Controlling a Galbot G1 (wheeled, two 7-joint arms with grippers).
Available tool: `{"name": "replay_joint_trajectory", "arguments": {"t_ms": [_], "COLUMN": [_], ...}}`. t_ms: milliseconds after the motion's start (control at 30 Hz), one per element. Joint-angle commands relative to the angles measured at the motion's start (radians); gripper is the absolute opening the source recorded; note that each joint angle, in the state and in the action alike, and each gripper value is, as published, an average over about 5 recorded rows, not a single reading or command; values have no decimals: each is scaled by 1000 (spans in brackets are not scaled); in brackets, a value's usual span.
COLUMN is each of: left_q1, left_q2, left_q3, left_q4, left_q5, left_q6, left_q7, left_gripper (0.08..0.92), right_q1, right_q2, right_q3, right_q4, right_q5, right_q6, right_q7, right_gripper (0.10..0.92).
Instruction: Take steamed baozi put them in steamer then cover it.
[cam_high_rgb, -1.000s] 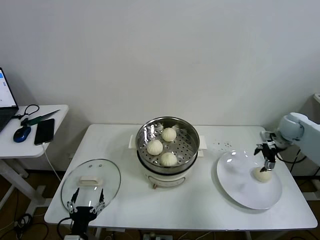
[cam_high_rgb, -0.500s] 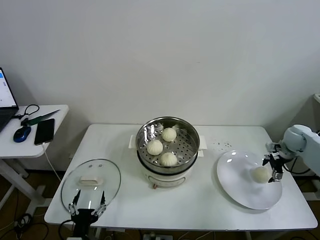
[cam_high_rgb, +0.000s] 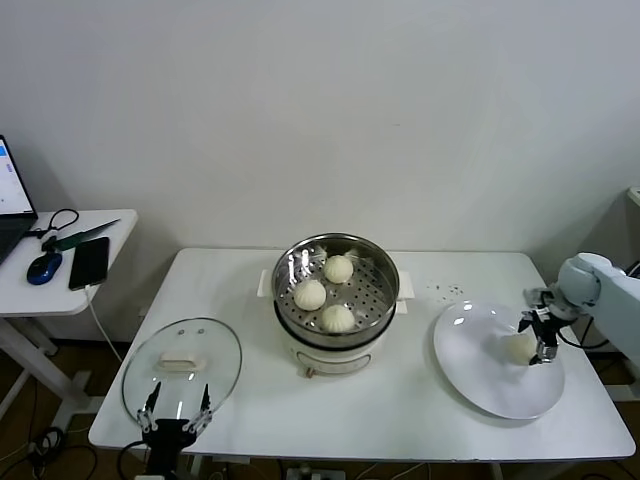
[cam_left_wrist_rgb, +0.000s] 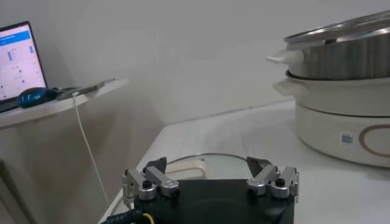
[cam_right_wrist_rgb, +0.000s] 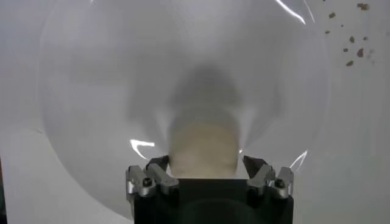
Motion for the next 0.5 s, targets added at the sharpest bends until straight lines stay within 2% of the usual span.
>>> {"name": "replay_joint_trajectory", "arguments": {"t_ms": [33, 333, 500], "left_q1": [-1, 2, -4], "left_q2": [-1, -1, -1], "left_q3": [0, 6, 18], "left_q4": [-1, -8, -10], "left_q5": [0, -4, -6], "left_q6": [1, 6, 11], "left_q7": [-2, 0, 4], "left_gripper": [823, 823, 823], "right_q1": [-10, 13, 123], "right_q2": [10, 0, -11], "right_q3": [8, -6, -111], "right_q4": [-9, 4, 41], "right_q5": [-10, 19, 156], "right_q6": [13, 20, -13], "right_q7": [-9, -6, 11], "right_gripper": [782, 686, 676]}}
